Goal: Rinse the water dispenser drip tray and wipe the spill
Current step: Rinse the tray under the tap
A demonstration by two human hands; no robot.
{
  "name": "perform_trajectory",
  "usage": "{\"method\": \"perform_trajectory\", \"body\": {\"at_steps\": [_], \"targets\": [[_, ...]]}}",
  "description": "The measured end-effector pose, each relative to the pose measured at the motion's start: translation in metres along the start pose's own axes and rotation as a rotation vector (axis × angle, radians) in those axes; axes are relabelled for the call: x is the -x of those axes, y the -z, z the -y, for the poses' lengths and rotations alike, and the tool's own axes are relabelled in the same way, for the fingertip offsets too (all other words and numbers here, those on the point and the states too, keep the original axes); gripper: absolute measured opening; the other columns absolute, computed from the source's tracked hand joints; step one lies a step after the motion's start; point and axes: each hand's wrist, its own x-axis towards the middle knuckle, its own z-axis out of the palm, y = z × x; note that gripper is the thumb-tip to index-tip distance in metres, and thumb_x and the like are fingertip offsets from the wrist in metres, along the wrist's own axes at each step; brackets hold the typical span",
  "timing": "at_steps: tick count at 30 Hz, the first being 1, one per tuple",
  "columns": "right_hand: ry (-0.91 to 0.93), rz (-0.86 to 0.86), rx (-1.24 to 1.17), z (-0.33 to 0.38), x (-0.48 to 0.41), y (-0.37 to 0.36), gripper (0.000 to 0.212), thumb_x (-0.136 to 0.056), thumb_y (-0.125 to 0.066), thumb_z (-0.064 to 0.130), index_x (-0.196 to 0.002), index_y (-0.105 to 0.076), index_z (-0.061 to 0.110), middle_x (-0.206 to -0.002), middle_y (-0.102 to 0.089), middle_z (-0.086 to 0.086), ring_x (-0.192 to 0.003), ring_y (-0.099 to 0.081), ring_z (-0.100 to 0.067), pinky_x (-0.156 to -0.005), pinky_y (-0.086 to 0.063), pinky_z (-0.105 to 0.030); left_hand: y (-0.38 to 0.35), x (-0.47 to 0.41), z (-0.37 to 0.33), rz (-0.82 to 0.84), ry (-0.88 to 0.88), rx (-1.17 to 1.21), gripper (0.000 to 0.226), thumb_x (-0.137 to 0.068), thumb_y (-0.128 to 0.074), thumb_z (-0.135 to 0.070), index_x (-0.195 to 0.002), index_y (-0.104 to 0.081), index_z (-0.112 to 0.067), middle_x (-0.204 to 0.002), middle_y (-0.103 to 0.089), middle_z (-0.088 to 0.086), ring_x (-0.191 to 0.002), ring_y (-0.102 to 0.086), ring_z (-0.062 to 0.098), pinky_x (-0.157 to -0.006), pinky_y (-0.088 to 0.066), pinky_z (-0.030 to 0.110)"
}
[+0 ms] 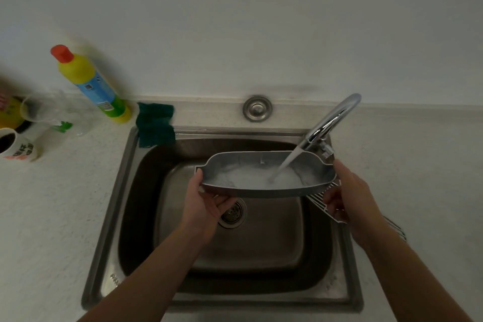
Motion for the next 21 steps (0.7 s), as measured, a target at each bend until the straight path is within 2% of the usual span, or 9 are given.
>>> {"method": "perform_trajectory", "body": {"at_steps": [3,7,11,13,15,17,19,21], "targets": [[-0.109,0.016,-0.089,0.004,0.0,0.006,0.041,-0.097,-0.048,0.061,-0.105,-0.065,0.024,-0.052,-0.06,-0.003,-0.043,-0.049,-0.013,-0.043,-0.037,-0.024,-0.004,-0.003,0.009,0.017,0.038,0.02,0.049,-0.104,-0.045,-0.054,-0.128,-0.065,-0.016,-0.113,-0.079,0.017,-0.103,-0.077,0.033,-0.076,-0.065,0.043],[-0.102,0.02,-0.087,0.008,0.006,0.014,0.045,-0.096,-0.051,0.06,-0.101,-0.067,0.018,-0.049,-0.057,0.0,-0.043,-0.047,-0.012,-0.045,-0.037,-0.026,-0.007,-0.003,0.02,0.036,0.076,0.076,0.049,-0.103,-0.047,-0.055,-0.127,-0.066,-0.017,-0.119,-0.077,0.019,-0.107,-0.075,0.036,-0.074,-0.065,0.044],[0.065,0.015,-0.07,0.018,0.025,0.024,0.043,-0.096,-0.058,0.055,-0.101,-0.07,0.015,-0.05,-0.058,0.0,-0.04,-0.048,-0.01,-0.037,-0.039,-0.022,-0.015,-0.002,0.027,0.011,0.131,0.147,0.048,-0.103,-0.052,-0.05,-0.123,-0.07,-0.01,-0.123,-0.075,0.021,-0.108,-0.075,0.037,-0.08,-0.065,0.05],[0.192,-0.007,-0.024,0.022,0.037,0.025,0.037,-0.096,-0.059,0.053,-0.107,-0.069,0.02,-0.052,-0.061,0.0,-0.041,-0.051,-0.01,-0.037,-0.04,-0.02,-0.018,-0.004,0.028,-0.003,0.143,0.076,0.048,-0.103,-0.05,-0.052,-0.124,-0.069,-0.013,-0.127,-0.074,0.018,-0.111,-0.073,0.033,-0.087,-0.062,0.048],[0.28,-0.018,0.018,0.024,0.048,0.024,0.032,-0.097,-0.058,0.052,-0.112,-0.067,0.025,-0.055,-0.064,-0.001,-0.042,-0.055,-0.009,-0.039,-0.042,-0.018,-0.02,-0.006,0.028,-0.006,0.117,-0.066,0.051,-0.104,-0.043,-0.059,-0.126,-0.067,-0.02,-0.126,-0.072,0.012,-0.115,-0.067,0.029,-0.091,-0.056,0.043],[0.307,-0.011,0.049,0.019,0.055,0.022,0.029,-0.098,-0.056,0.049,-0.114,-0.065,0.026,-0.059,-0.068,-0.001,-0.046,-0.059,-0.009,-0.043,-0.046,-0.018,-0.019,-0.008,0.024,-0.004,0.075,-0.126,0.049,-0.105,-0.042,-0.057,-0.129,-0.065,-0.022,-0.124,-0.073,0.01,-0.116,-0.066,0.028,-0.095,-0.054,0.043],[0.265,0.012,0.036,0.012,0.056,0.018,0.028,-0.102,-0.053,0.044,-0.114,-0.065,0.023,-0.063,-0.07,-0.003,-0.049,-0.061,-0.012,-0.045,-0.049,-0.022,-0.015,-0.009,0.013,-0.031,0.011,-0.126,0.042,-0.106,-0.044,-0.051,-0.124,-0.068,-0.022,-0.12,-0.077,0.011,-0.114,-0.069,0.029,-0.095,-0.056,0.044],[0.167,0.03,0.012,0.005,0.049,0.009,0.03,-0.105,-0.049,0.041,-0.109,-0.067,0.017,-0.062,-0.069,-0.005,-0.05,-0.062,-0.016,-0.047,-0.05,-0.027,-0.009,-0.007,-0.002,-0.063,-0.047,-0.105,0.038,-0.105,-0.048,-0.049,-0.118,-0.071,-0.023,-0.11,-0.081,0.007,-0.11,-0.072,0.027,-0.088,-0.058,0.042]]}}
